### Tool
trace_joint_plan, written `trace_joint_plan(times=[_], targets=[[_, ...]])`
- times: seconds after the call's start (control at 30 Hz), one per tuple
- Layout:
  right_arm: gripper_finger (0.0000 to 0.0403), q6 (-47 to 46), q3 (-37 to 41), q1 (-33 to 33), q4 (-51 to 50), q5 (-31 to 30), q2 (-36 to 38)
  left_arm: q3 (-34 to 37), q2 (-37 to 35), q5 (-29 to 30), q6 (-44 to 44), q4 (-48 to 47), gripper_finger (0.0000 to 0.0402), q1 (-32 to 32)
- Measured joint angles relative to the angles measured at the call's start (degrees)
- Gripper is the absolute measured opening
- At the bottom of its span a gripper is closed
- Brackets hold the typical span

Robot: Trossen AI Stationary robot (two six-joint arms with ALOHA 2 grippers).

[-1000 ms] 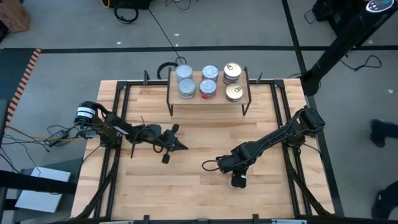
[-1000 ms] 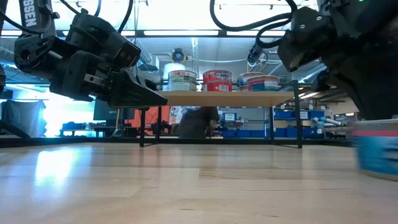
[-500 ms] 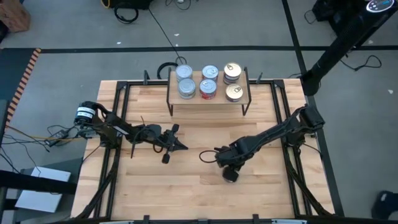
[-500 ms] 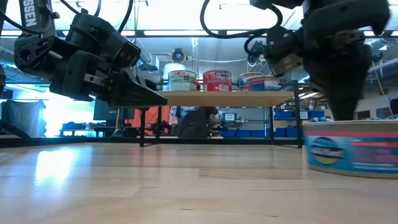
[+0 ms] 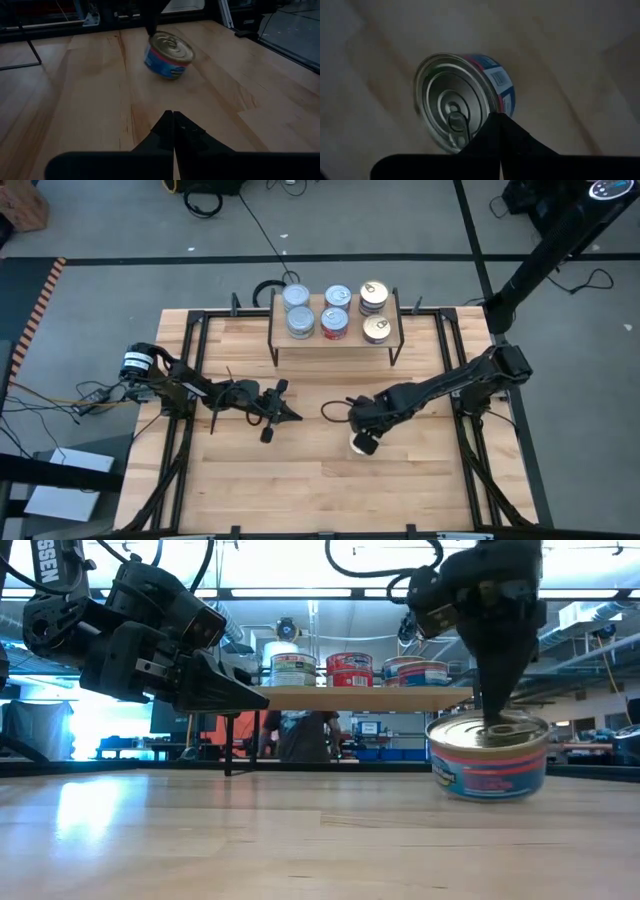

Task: Stack canned seafood by type on shelf
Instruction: Return to Home Position

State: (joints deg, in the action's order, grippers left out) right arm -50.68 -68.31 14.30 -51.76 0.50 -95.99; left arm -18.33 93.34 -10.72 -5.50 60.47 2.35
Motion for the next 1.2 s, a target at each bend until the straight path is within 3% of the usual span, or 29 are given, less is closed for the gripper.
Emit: trace_joint_plan(times=[0.4, 0.7, 0.87, 1.03, 1.2], targets=[[0.0002, -8.70, 2.44, -4.14, -1.06, -4.04, -0.50, 0.00, 0.00, 0.00, 0.00, -0.24, 0.0003, 0.00], [0.0048, -9.93, 2.49, -4.10, -1.05, -3.45, -0.50, 0.00, 0.00, -0.01, 0.00, -0.23, 0.0003, 0.00], [0.0100, -4.20, 0.34, -4.08, -4.69, -3.97, -0.50, 0.00, 0.00, -0.02, 0.00, -0.22, 0.0003, 0.00], [0.0155, 12.31, -2.54, -0.31, -0.64, -4.02, -0.50, 0.00, 0.00, 0.00, -0.03, -0.22, 0.0003, 0.00], [0.0170, 16.15, -2.73, 4.03, 4.75, -4.01, -0.57, 0.00, 0.00, 0.00, -0.09, -0.22, 0.0003, 0.00]])
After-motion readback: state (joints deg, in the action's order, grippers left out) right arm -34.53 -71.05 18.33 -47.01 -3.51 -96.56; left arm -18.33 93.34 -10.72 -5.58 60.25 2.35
